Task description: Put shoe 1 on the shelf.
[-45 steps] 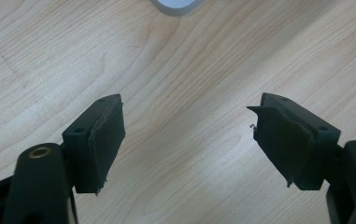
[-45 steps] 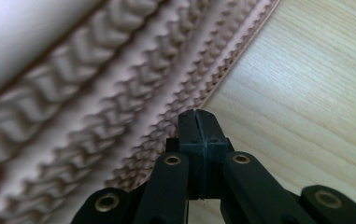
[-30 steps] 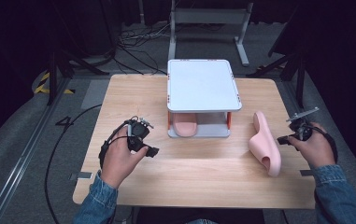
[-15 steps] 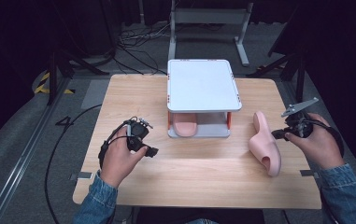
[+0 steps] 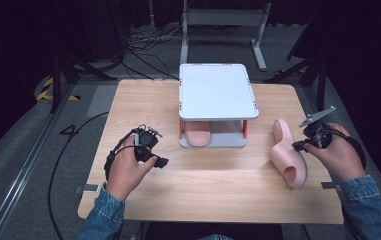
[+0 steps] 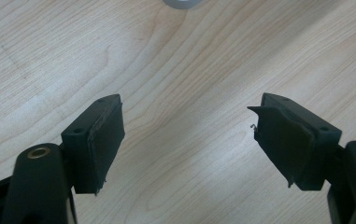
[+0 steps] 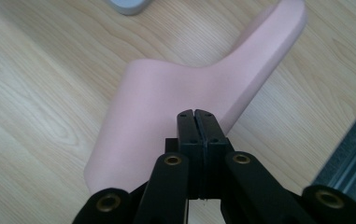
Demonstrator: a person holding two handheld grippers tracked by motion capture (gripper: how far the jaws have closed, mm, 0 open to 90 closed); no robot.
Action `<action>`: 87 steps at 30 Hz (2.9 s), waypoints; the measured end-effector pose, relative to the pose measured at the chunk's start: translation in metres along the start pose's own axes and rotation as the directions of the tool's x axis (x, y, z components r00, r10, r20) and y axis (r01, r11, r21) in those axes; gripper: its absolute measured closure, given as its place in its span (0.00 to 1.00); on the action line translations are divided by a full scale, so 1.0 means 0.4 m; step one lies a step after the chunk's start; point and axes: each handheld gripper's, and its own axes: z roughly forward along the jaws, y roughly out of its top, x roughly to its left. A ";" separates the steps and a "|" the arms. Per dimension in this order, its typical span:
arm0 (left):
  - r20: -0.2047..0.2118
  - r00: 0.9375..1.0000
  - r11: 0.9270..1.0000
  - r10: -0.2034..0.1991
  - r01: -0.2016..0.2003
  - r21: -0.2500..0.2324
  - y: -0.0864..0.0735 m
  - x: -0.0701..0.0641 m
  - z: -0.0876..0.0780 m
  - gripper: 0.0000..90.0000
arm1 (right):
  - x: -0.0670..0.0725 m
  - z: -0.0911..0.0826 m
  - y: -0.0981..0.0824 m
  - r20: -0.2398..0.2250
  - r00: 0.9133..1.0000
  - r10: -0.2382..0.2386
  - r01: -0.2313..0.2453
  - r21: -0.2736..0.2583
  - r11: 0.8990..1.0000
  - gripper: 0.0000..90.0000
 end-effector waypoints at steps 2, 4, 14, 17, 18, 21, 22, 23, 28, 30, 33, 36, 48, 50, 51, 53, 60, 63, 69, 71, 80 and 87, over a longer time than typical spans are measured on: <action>0.000 1.000 1.000 0.000 0.000 -0.002 0.000 -0.001 -0.001 0.27 | -0.017 -0.006 -0.017 0.023 1.000 0.022 -0.022 0.015 1.000 1.00; 0.000 1.000 1.000 0.000 0.000 -0.002 0.000 0.000 -0.001 0.27 | -0.033 -0.007 -0.033 0.045 0.998 0.039 -0.040 0.030 0.999 1.00; -0.002 1.000 1.000 -0.003 0.003 0.004 0.001 0.000 0.003 0.27 | -0.107 0.053 -0.152 0.008 0.984 0.177 -0.177 0.088 0.980 1.00; -0.001 1.000 1.000 -0.004 0.004 0.005 0.002 -0.002 0.004 0.27 | -0.094 0.086 -0.167 -0.051 0.981 0.186 -0.181 0.095 0.979 1.00; -0.001 1.000 1.000 0.000 0.000 0.005 0.002 -0.001 0.004 0.27 | -0.084 0.098 -0.169 -0.063 0.980 0.187 -0.179 0.105 0.978 0.99; 0.000 1.000 1.000 0.002 -0.002 0.007 0.002 -0.002 0.005 0.27 | -0.064 0.118 -0.165 -0.109 0.977 0.185 -0.176 0.087 0.981 0.99; 0.000 1.000 1.000 0.000 0.000 0.007 0.002 -0.002 0.006 0.27 | -0.055 0.123 -0.162 -0.112 0.978 0.175 -0.166 0.089 0.982 0.99; 0.000 1.000 1.000 0.000 0.000 0.007 0.002 -0.002 0.006 0.27 | -0.048 0.128 -0.157 -0.117 0.979 0.166 -0.157 0.085 0.984 0.99; -0.001 1.000 1.000 0.000 0.000 0.005 0.001 -0.002 0.006 0.27 | -0.011 0.148 -0.127 -0.154 0.979 0.133 -0.126 0.057 0.990 0.96; 0.000 1.000 1.000 0.004 -0.004 0.006 0.002 -0.002 0.006 0.27 | 0.002 0.157 -0.114 -0.163 0.979 0.123 -0.116 0.049 0.992 0.96; 0.000 1.000 1.000 0.002 -0.002 0.003 0.001 -0.002 0.005 0.27 | 0.022 0.171 -0.091 -0.182 0.979 0.087 -0.082 0.035 0.996 0.93; -0.002 1.000 1.000 -0.001 0.001 0.003 0.000 0.000 0.002 0.27 | 0.028 0.167 -0.085 -0.161 0.985 0.065 -0.060 0.035 0.998 0.88; 0.003 1.000 1.000 0.000 0.000 0.008 0.003 -0.003 0.008 0.27 | 0.022 0.121 -0.079 -0.098 0.989 -0.109 0.107 -0.030 0.994 0.38; 0.003 1.000 1.000 -0.004 0.004 0.009 0.003 -0.001 0.009 0.27 | 0.030 0.131 -0.063 -0.105 0.983 -0.150 0.147 -0.040 0.988 0.35; 0.001 1.000 1.000 -0.003 0.003 0.009 0.002 0.000 0.009 0.27 | 0.034 0.138 -0.056 -0.116 0.979 -0.169 0.166 -0.038 0.985 0.35; 0.007 1.000 1.000 -0.004 0.004 0.008 0.001 0.002 0.009 0.27 | 0.043 0.154 -0.045 -0.126 0.969 -0.214 0.212 -0.028 0.977 0.33; 0.009 1.000 1.000 -0.013 0.013 0.006 -0.003 0.006 0.007 0.27 | 0.066 0.188 -0.031 -0.148 0.950 -0.274 0.270 -0.044 0.962 0.45; 0.009 1.000 1.000 -0.012 0.012 0.005 -0.004 0.007 0.006 0.27 | 0.071 0.176 -0.033 -0.170 0.952 -0.254 0.251 -0.042 0.967 0.64; 0.008 1.000 1.000 -0.013 0.013 0.008 -0.004 0.004 0.005 0.27 | 0.107 0.160 -0.028 -0.210 0.952 -0.224 0.218 -0.053 0.975 0.85; 0.007 1.000 1.000 -0.009 0.009 0.006 -0.003 0.006 0.004 0.27 | 0.118 0.157 -0.024 -0.207 0.955 -0.214 0.206 -0.059 0.977 0.88; 0.007 1.000 1.000 -0.020 0.020 -0.002 -0.007 0.008 -0.002 0.27 | 0.163 0.134 -0.007 -0.199 0.965 -0.169 0.157 -0.074 0.985 0.92; -0.001 0.999 0.999 -0.038 0.038 -0.005 -0.032 0.017 -0.014 0.27 | 0.196 0.112 0.046 -0.184 0.970 -0.157 0.136 -0.123 0.983 0.92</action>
